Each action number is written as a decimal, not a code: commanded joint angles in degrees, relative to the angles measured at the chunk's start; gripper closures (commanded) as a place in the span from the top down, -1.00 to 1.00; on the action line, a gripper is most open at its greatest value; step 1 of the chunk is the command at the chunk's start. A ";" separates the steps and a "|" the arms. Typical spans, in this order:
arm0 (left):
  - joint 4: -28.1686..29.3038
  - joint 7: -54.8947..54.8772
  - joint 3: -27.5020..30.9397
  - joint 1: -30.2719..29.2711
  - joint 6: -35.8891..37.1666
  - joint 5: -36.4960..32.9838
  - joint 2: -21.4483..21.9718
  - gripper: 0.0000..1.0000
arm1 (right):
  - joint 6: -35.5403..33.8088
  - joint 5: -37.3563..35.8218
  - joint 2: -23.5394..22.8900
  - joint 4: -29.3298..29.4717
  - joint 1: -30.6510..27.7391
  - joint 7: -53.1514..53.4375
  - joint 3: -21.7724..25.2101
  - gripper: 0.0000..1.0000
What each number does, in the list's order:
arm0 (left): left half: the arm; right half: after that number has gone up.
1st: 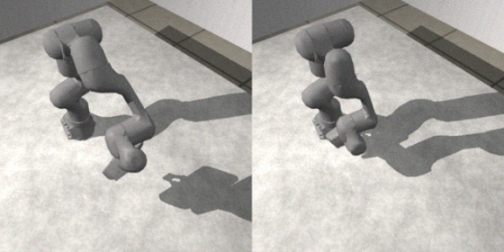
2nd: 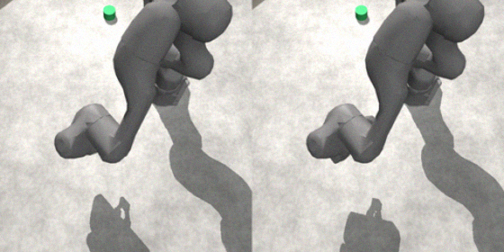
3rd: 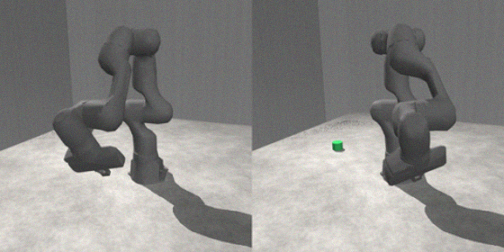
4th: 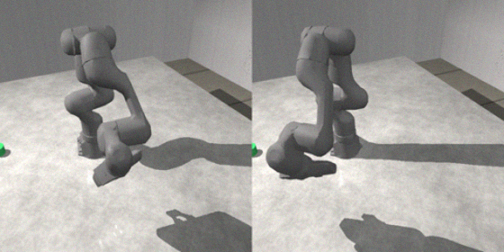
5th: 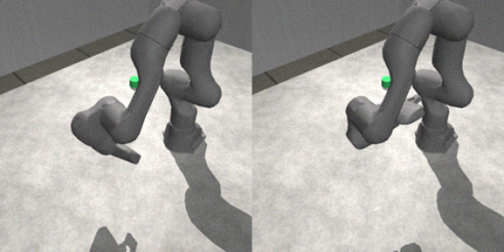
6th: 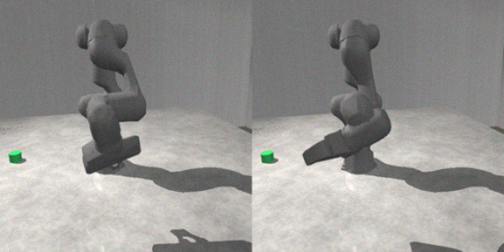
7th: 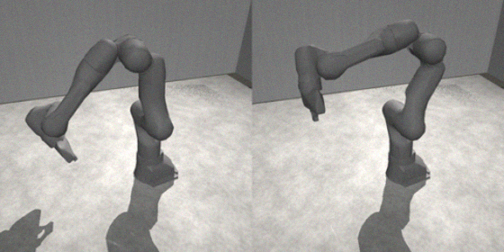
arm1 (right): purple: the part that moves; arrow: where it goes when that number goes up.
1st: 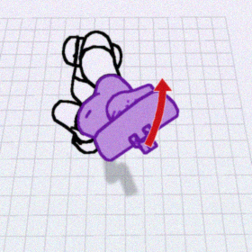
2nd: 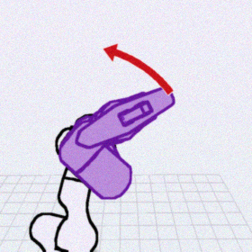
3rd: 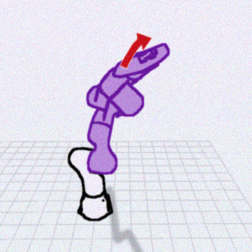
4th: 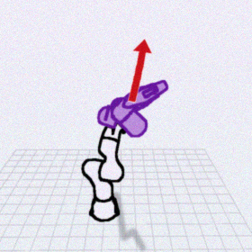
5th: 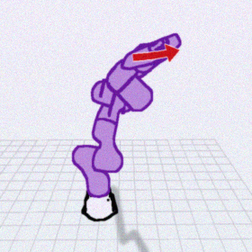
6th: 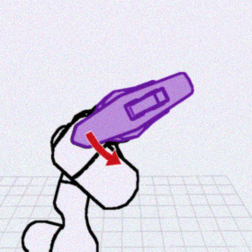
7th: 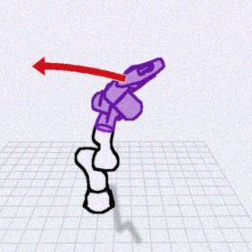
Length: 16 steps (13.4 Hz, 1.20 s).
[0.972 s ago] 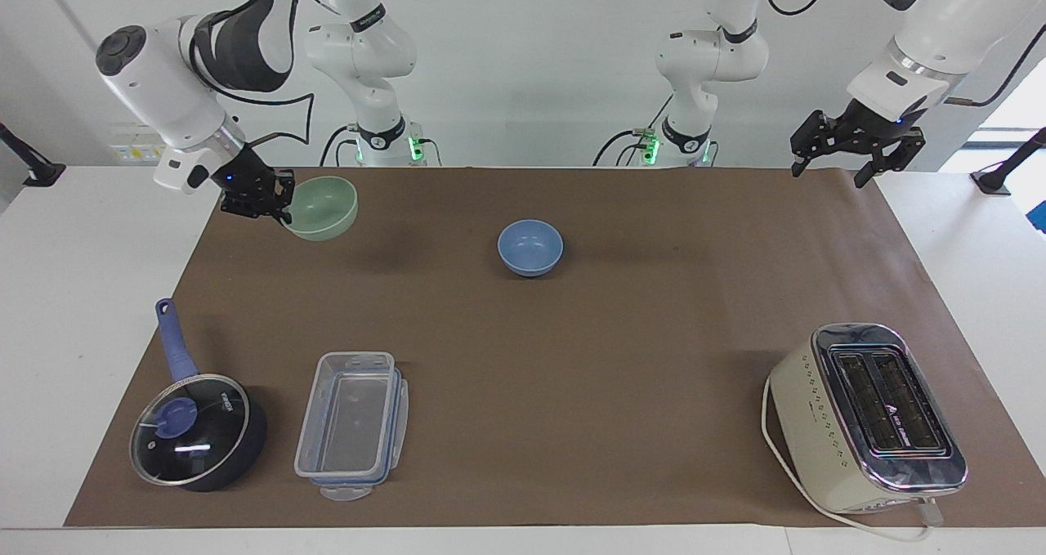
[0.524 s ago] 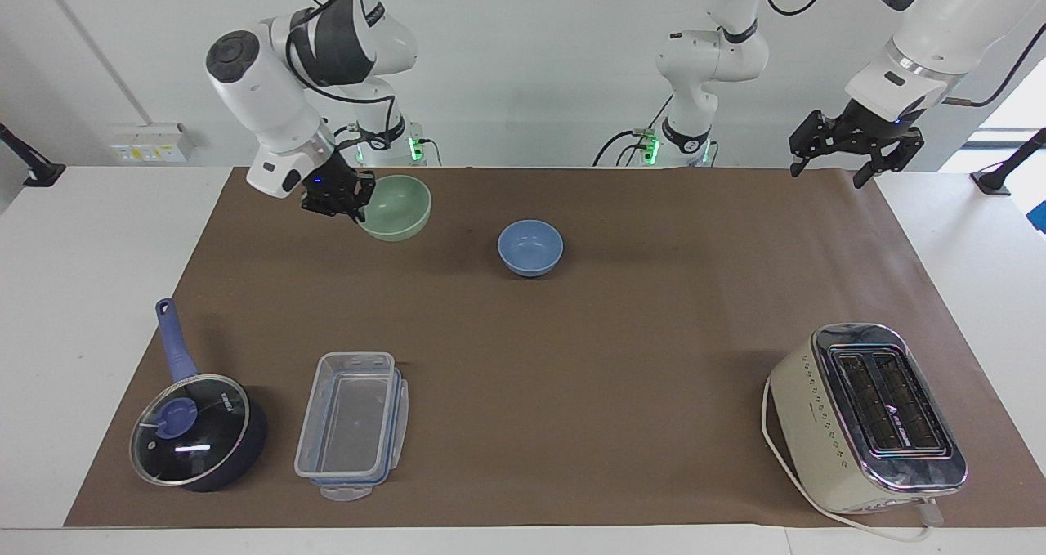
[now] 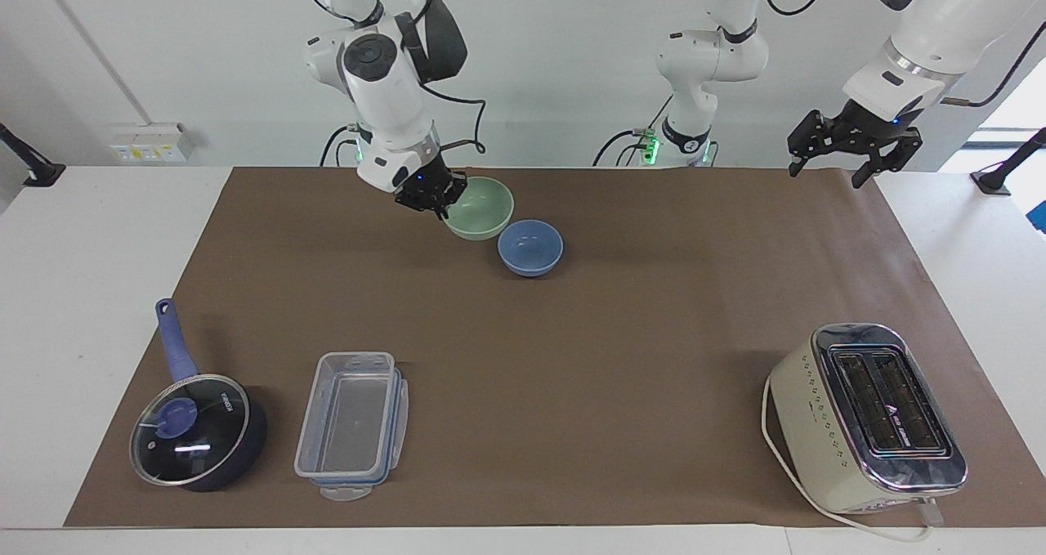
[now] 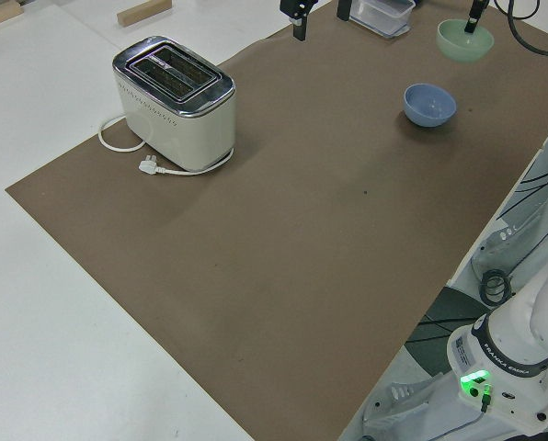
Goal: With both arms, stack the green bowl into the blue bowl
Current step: 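Carry the green bowl over the blue bowl with the right gripper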
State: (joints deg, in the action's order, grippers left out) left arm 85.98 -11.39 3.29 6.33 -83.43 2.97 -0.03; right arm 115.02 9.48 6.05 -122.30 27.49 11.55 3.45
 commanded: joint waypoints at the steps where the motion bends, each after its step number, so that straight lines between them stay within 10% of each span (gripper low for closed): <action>1: 1.73 -0.38 -0.39 -0.27 -0.33 -1.13 1.52 1.00 | 3.19 1.07 -0.25 -1.62 2.65 3.12 0.33 -1.00; 16: 1.64 -0.21 -0.39 -0.35 -0.24 -1.04 1.52 1.00 | 13.21 3.27 -5.43 -5.49 7.84 5.50 0.33 -1.00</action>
State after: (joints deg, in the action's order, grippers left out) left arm 85.98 -11.39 3.30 6.33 -83.43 2.97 -0.01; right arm 126.82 11.19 0.13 -126.70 35.01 17.36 3.54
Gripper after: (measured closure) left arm 0.000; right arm 0.947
